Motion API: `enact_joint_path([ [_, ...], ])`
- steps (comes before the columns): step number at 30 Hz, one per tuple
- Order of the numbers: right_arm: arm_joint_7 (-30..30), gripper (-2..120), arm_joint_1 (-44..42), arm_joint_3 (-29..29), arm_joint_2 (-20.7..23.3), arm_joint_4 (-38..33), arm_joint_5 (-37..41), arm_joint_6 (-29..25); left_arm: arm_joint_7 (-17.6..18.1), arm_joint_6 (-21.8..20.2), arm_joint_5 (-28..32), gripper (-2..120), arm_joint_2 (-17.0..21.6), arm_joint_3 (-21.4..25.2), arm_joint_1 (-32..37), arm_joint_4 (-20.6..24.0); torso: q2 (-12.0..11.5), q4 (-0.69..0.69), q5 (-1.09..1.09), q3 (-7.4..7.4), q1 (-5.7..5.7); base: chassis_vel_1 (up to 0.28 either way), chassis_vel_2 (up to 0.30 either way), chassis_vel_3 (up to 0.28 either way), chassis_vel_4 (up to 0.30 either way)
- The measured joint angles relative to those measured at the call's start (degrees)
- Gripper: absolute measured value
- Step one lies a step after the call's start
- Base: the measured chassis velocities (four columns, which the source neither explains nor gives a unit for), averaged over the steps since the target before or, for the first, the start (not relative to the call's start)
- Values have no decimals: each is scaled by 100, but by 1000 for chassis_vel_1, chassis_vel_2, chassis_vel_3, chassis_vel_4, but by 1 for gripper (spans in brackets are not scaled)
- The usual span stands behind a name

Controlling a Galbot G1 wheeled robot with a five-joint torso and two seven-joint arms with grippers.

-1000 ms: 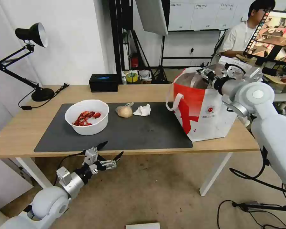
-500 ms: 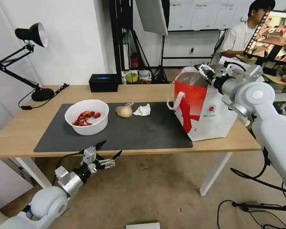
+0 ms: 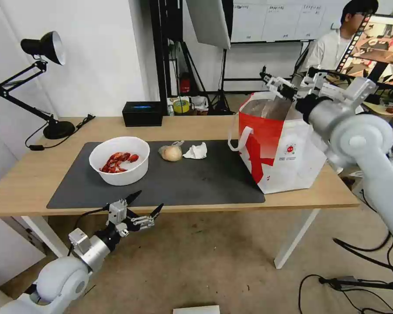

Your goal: Pick up the trash from the table and place it into the takeout bag.

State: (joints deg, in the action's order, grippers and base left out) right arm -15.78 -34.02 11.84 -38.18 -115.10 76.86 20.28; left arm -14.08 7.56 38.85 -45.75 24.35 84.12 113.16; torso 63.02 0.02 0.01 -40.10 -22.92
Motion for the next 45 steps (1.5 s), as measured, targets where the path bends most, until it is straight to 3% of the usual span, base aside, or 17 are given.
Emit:
enact_joint_path([
  [3,482,100,-1334,485,545,-665,-634,-225,-18,66,-26,100,-37,169,109,24,1,-7,2,1,1,0,0,0,0],
  [6,703,100,-2097,755,706,-1002,-1204,-519,-111,123,-79,100,-102,271,181,4,1,-6,-2,1,1,0,0,0,0],
  [11,738,100,-2555,777,684,-1242,-1654,-678,-186,166,-153,100,-253,412,335,8,1,-3,-2,0,1,0,0,0,0],
  [18,610,100,-3366,643,351,-1369,-2451,-935,-209,238,-304,100,-471,516,441,22,1,-3,0,0,1,0,0,0,0],
  [23,627,100,-4116,623,41,-1243,-3059,-1554,-183,320,-467,100,-599,648,578,-32,1,-2,-2,0,1,0,0,0,0],
  [33,402,100,-5320,548,-667,-846,-4104,-2686,381,327,-788,100,-993,885,871,-267,1,-3,-2,0,1,0,0,0,0],
  [45,52,100,-5902,451,-1082,-572,-4549,-3105,695,130,-995,100,-1331,1049,1279,-375,1,-2,-2,0,0,0,0,0,0],
])
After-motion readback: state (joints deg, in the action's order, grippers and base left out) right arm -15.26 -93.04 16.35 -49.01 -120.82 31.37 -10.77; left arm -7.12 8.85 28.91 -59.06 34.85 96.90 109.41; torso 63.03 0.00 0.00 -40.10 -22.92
